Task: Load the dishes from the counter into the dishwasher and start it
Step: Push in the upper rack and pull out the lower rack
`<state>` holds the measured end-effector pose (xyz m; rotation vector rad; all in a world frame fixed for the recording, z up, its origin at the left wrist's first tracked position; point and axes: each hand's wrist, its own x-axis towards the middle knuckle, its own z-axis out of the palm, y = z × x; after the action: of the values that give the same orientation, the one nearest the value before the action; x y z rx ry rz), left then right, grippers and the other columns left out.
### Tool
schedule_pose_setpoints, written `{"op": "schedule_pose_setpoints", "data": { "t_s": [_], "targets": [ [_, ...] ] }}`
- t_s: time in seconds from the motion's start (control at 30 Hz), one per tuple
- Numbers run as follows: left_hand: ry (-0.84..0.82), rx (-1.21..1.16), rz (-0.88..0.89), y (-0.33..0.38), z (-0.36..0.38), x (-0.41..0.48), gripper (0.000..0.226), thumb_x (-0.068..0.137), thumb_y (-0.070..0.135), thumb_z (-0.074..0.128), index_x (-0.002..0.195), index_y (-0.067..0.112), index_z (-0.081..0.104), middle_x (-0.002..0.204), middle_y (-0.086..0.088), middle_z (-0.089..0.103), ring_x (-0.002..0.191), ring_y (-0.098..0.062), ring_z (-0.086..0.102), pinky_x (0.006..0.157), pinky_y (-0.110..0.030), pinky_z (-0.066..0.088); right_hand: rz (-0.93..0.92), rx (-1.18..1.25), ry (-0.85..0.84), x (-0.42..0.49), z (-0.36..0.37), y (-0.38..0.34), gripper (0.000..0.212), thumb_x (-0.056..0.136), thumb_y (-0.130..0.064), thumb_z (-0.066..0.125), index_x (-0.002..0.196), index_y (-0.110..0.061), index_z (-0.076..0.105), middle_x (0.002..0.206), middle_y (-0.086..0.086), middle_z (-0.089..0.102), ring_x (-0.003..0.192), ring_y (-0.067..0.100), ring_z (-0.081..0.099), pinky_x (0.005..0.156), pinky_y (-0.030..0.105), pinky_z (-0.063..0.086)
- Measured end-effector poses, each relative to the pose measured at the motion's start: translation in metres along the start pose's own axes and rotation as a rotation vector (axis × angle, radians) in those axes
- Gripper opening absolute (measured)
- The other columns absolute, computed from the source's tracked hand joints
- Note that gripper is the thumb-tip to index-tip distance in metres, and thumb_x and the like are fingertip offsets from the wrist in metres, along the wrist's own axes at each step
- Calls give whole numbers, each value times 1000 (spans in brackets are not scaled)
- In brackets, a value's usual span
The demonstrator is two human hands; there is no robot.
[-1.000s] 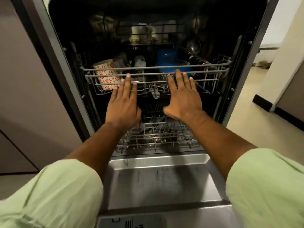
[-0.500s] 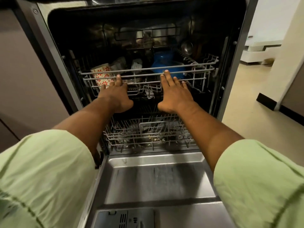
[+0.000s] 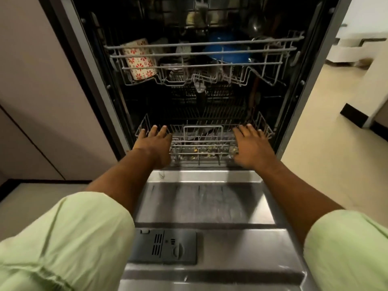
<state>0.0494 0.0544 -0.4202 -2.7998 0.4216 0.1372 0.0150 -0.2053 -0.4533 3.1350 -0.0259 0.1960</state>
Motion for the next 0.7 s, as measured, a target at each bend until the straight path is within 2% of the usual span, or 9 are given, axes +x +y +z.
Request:
{"op": "schedule_pose_setpoints", "data": {
  "t_s": [0.3,0.5,0.6,0.7],
  "targets": [
    [-14,-54,45,11,49,25,83,99,38,45,158,13,-9,164,-10,-17,152,-30,-11,122,-50,0,103,-29,-202,0,38,10,91,90,-40,59,157,-15,2,165,6,0,151,27,-2,122,43,8],
    [-16,-103,33,-1,67,46,84,101,45,40,156,11,-13,163,-12,-19,151,-30,-13,122,-49,-2,108,7,-207,28,49,1,96,90,-34,61,157,-14,-4,165,5,-6,151,25,-5,123,42,8],
    [-18,-102,34,-10,67,62,96,97,57,45,156,11,-14,164,-12,-19,151,-31,-13,121,-50,-2,138,12,-204,40,54,2,96,89,-33,61,157,-14,-4,165,5,-6,151,25,-5,123,41,8],
    [-26,-111,50,-15,68,78,96,96,55,48,157,11,-12,165,-11,-15,152,-31,-11,121,-52,0,173,24,-232,50,58,1,99,86,-33,64,157,-14,-3,165,5,-5,151,26,-4,123,41,9]
  ]
}}
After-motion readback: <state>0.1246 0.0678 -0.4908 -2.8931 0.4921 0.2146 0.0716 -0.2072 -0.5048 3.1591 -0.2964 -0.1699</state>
